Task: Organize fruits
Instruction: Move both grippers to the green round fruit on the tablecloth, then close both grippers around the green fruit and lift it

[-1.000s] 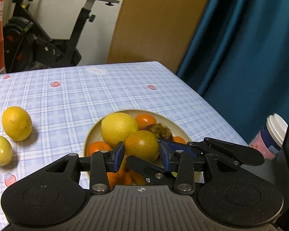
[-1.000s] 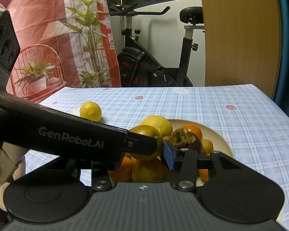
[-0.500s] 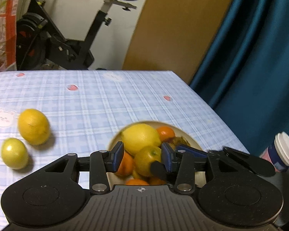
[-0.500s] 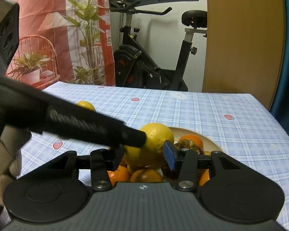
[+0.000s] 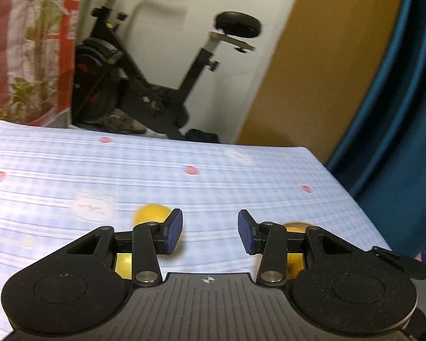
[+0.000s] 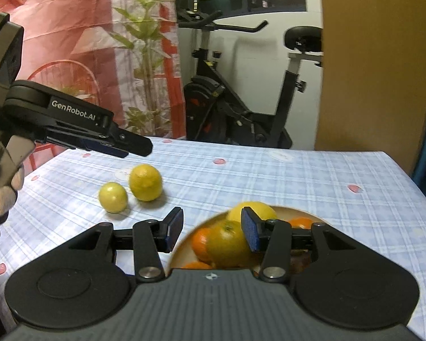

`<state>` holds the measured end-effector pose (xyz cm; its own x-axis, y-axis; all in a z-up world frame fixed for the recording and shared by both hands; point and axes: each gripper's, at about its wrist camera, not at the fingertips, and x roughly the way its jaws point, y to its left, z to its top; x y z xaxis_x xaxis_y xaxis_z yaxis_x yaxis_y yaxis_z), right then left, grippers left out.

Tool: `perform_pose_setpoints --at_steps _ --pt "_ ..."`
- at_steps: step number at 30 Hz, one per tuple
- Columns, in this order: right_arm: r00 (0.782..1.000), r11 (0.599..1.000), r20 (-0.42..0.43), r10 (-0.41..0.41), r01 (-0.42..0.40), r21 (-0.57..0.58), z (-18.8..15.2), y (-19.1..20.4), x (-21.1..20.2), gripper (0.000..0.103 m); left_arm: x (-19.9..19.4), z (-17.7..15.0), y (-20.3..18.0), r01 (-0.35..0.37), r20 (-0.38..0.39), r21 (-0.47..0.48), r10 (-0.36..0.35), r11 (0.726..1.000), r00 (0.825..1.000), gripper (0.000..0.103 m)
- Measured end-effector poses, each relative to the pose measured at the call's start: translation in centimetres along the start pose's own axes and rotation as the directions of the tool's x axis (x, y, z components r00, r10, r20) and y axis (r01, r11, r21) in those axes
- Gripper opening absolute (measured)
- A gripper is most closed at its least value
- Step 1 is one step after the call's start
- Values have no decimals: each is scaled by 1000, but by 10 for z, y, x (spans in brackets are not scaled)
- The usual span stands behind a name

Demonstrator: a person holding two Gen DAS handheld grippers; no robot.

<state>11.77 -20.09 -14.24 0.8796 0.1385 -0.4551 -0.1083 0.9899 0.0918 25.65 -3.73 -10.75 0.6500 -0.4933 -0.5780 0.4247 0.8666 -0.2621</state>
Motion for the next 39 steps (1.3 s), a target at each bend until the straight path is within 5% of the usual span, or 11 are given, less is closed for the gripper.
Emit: perform_pose_setpoints --at_steps 14,31,39 --pt "988 986 -58 141 -146 -81 11 49 58 47 11 -9 65 -14 -85 -83 7 996 996 48" --pt "958 964 -204 203 -233 -131 6 88 127 50 44 -32 94 63 -123 -154 -83 986 989 54" --pt "947 959 -235 218 -253 -130 5 96 145 50 47 -42 86 111 -160 -90 -124 990 979 49"
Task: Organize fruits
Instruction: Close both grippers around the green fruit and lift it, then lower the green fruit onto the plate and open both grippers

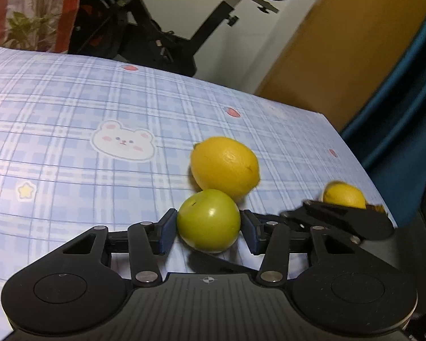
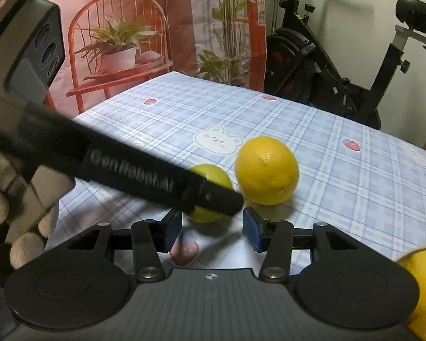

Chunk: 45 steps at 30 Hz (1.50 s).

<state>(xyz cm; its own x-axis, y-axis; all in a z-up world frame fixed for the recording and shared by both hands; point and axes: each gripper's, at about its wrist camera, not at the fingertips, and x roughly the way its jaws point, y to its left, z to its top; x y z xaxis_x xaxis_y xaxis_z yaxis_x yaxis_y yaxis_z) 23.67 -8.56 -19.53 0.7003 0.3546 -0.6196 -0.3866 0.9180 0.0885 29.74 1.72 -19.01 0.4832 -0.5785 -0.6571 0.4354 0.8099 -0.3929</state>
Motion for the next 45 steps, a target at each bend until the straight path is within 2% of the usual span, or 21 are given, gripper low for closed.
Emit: perform_pose_setpoints --at_steps 7,16,23,35,45 --pt "1000 1000 18 6 -7 27 -1 0 -4 50 -1 -5 -7 1 -6 47 0 999 1000 50" --pt "997 998 70 -11 6 63 -12 4 -39 50 -15 -14 -35 15 1 114 -15 993 1000 50" --pt "992 995 117 -45 34 95 -27 1 -76 50 -23 -21 -72 29 4 183 -30 983 1000 50" --pt "960 974 222 -168 127 185 -60 -22 -160 50 -32 -35 -168 85 10 325 -93 942 996 50" --pt "928 923 224 -298 221 314 -99 -65 -211 50 7 -45 -241 153 -64 427 -139 891 988 50"
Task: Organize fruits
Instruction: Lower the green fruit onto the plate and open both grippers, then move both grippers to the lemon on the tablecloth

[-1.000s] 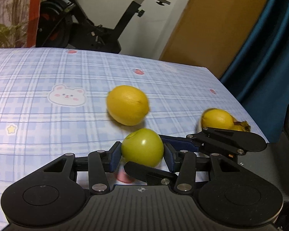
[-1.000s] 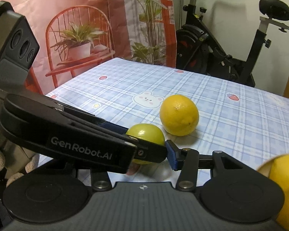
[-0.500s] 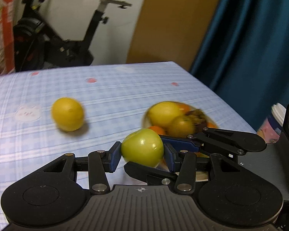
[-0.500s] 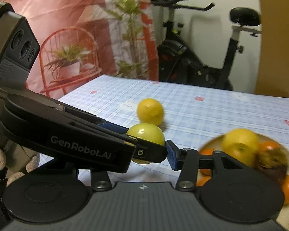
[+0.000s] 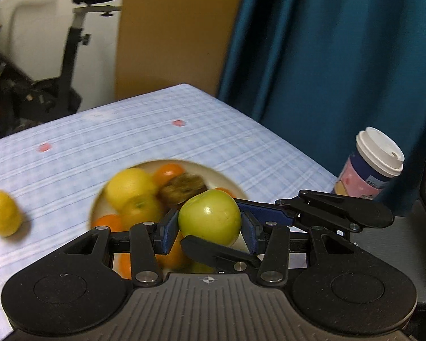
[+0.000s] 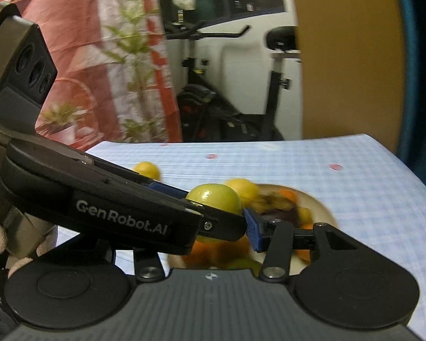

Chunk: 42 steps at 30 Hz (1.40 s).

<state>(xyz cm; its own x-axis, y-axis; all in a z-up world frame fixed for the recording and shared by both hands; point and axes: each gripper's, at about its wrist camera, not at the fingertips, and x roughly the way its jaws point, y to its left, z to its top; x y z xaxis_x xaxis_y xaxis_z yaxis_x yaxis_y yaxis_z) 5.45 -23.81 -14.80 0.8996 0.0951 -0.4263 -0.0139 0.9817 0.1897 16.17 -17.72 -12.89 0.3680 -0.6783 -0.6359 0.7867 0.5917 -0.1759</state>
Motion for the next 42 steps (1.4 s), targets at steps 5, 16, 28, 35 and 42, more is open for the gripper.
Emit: perform_pose_setpoints --at_steps 5,16,28,35,42 --pt "999 997 -2 -51 51 58 -3 -26 -7 50 26 7 -8 30 -40 13 -29 999 999 50" --pt "996 988 -27 -81 84 129 -15 -44 -4 50 45 4 -11 17 -69 31 -14 999 998 49" --pt "995 985 11 -97 94 147 -24 -42 -5 64 39 -8 -15 -45 -10 46 45 998 999 55" --pt "993 989 59 -105 98 111 -25 -35 -9 79 16 -20 -14 -118 75 9 117 993 990 59" --pt "994 992 52 -100 95 84 -26 -32 -5 81 -10 -34 7 -193 134 -108 206 975 969 64"
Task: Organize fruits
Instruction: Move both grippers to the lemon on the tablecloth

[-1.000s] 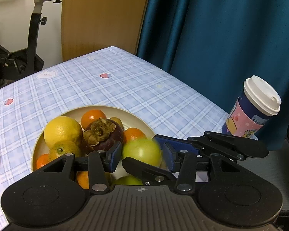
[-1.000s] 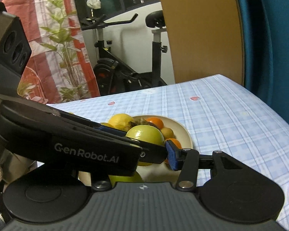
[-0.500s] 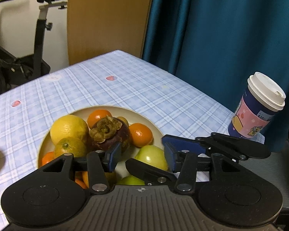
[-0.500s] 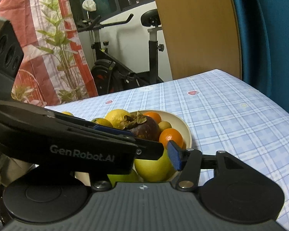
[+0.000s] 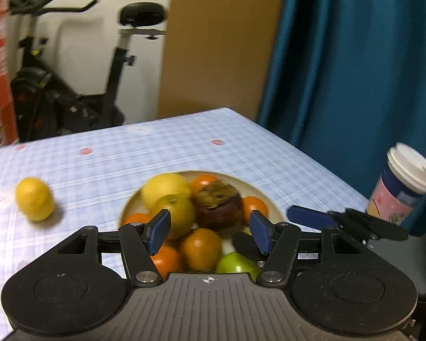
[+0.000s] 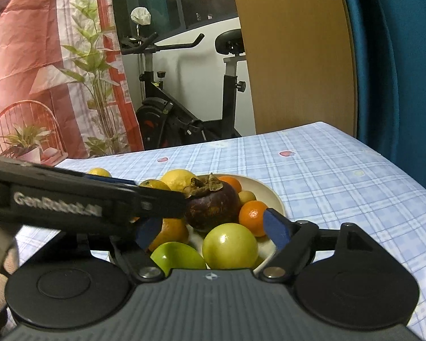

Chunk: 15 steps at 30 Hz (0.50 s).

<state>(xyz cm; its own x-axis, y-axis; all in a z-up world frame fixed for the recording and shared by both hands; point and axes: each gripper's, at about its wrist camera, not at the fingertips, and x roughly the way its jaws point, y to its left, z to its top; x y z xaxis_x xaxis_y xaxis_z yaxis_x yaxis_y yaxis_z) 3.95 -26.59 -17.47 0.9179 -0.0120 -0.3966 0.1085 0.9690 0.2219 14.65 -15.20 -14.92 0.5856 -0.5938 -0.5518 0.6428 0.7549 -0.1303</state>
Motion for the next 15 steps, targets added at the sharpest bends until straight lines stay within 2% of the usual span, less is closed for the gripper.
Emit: perform_pose_setpoints --at_steps 10,15 --pt "1000 1000 -8 10 -10 -26 -2 5 3 81 -25 0 50 -103 21 -147 107 984 994 64" --pt "1000 999 -13 1 -1 -38 -2 9 2 81 -44 12 80 -101 44 -201 112 974 993 64"
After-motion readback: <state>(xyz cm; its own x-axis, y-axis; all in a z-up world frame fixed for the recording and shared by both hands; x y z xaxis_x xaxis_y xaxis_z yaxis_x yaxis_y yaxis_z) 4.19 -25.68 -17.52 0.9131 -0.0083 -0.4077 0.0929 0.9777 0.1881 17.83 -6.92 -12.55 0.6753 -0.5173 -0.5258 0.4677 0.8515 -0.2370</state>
